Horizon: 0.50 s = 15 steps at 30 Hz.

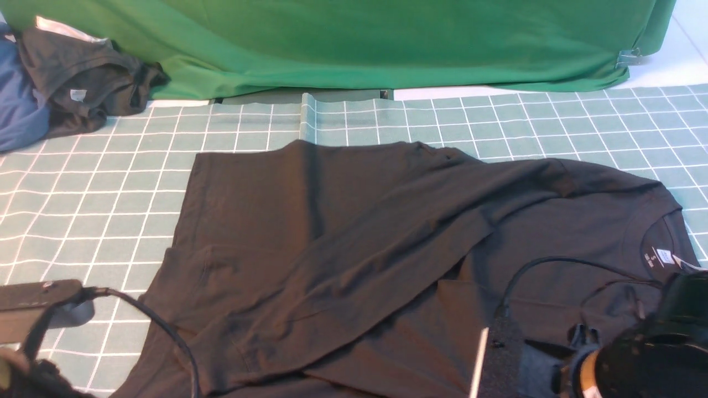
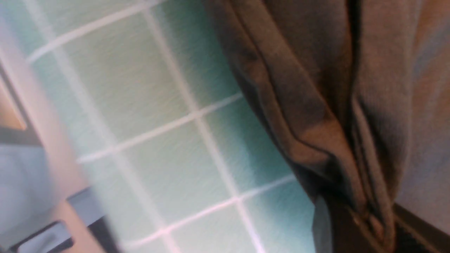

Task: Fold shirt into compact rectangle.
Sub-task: 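Grasp the near edge of the shirt at its hem and shoulder corners, then fold the black garment in half by bringing its near edge over to the far edge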

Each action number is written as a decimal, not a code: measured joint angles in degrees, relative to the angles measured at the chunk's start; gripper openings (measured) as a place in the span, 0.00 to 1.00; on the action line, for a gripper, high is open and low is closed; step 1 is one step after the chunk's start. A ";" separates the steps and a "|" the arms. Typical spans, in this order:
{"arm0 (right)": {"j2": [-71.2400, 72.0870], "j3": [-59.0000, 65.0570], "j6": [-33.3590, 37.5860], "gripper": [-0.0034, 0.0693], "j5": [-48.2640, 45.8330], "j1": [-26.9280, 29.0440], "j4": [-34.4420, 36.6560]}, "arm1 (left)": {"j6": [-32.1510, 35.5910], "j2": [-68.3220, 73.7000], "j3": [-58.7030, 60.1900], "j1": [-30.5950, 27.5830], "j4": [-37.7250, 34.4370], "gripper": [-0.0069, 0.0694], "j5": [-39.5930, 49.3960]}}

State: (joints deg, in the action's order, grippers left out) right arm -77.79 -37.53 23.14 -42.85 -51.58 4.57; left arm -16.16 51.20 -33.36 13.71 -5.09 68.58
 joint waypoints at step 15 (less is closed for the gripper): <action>3.95 -13.38 1.79 0.11 -3.64 11.08 -6.76 | -6.65 7.06 -14.93 0.00 6.46 0.10 -5.47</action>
State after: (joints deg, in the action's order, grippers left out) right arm -73.83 -50.91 24.93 -46.48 -40.50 -2.19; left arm -22.81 58.26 -48.30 13.71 1.38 63.10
